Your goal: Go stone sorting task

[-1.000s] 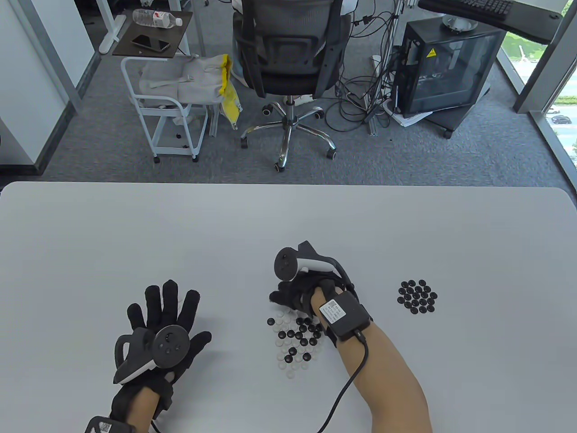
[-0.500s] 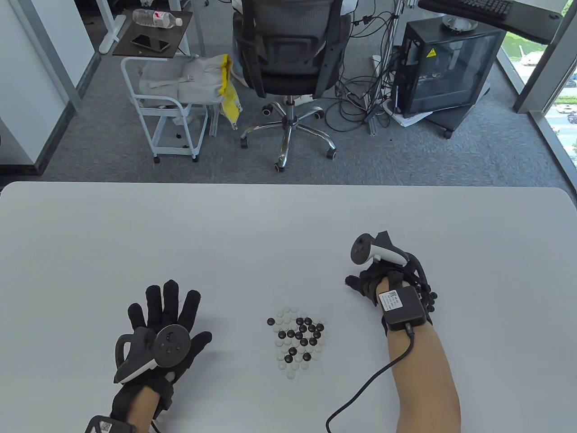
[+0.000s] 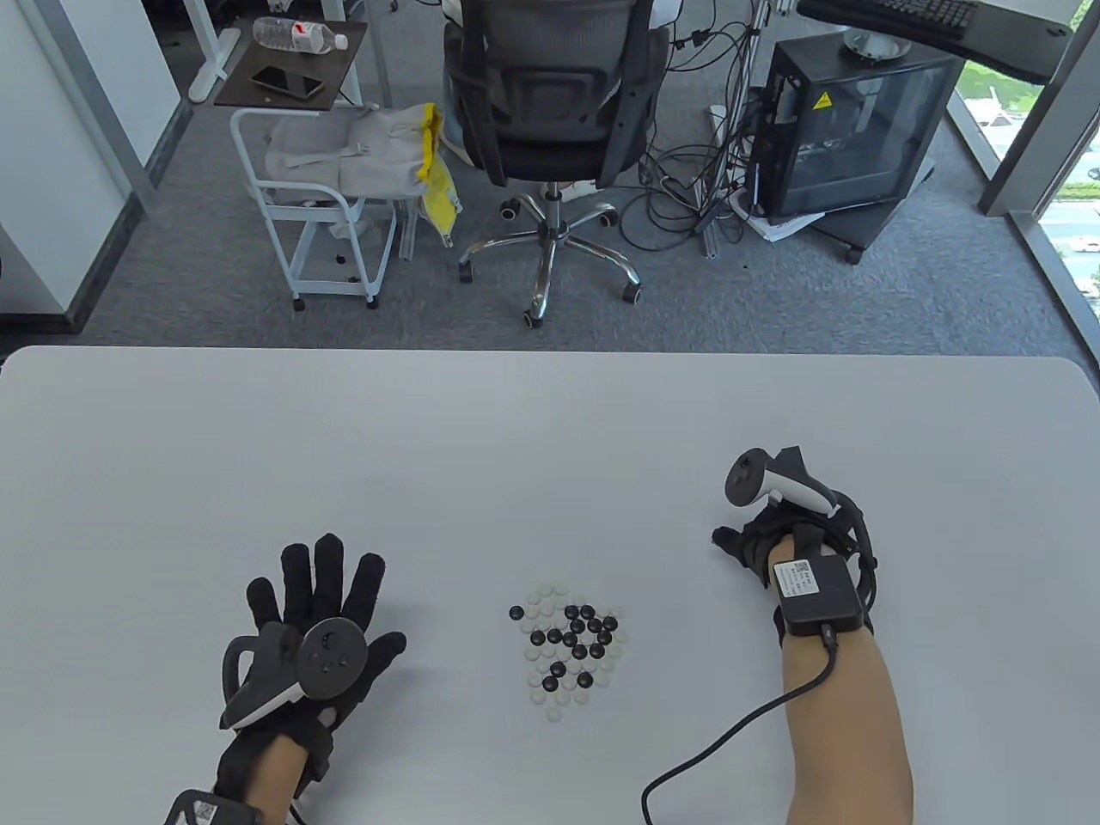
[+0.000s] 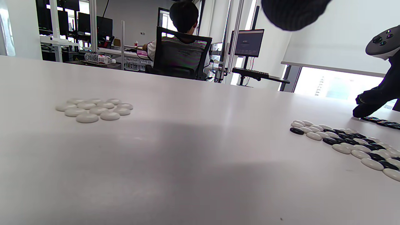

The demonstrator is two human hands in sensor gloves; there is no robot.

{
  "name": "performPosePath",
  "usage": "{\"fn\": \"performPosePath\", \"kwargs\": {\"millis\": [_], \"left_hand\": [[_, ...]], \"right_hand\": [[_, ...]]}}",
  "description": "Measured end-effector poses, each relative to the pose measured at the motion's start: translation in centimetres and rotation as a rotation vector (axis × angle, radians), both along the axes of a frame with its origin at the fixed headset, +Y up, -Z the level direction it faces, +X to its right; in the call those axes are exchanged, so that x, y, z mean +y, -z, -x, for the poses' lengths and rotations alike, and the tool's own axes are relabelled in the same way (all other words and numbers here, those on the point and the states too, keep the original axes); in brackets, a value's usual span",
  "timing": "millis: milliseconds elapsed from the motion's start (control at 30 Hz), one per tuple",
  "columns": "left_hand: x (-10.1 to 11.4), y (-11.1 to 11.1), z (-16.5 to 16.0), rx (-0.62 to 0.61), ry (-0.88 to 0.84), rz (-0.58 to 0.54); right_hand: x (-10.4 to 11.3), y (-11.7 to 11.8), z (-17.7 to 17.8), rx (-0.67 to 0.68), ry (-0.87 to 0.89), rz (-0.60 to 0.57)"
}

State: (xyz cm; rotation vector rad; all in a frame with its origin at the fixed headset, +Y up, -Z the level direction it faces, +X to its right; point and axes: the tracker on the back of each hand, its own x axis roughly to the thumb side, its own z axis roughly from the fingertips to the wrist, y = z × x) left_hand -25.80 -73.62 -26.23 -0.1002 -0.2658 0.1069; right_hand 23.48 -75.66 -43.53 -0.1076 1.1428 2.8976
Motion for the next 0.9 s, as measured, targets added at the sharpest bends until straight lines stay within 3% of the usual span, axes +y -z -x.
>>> {"fn": "performPosePath", "kwargs": {"millis": [200,533,733,900], "left_hand": [[0.0,0.0,-0.1,-0.003,0.004,0.003],[0.0,0.0,-0.1,-0.002,0.007,0.008],[0.2,-0.1,0.3,0.009,-0.011,0.003],[0.5,-0.2,0.4,0.014,-0.027,-0.007]], "right_hand": [[1.7,-0.2,2.5,0.104,0.067,-0.050],[3.2,-3.5,14.6,0.527,0.340,-0.022],[2.0,-5.9,21.1,0.717,0.369,0.027],[-0.6,-6.2,23.6,0.749,0.333,0.074]]}}
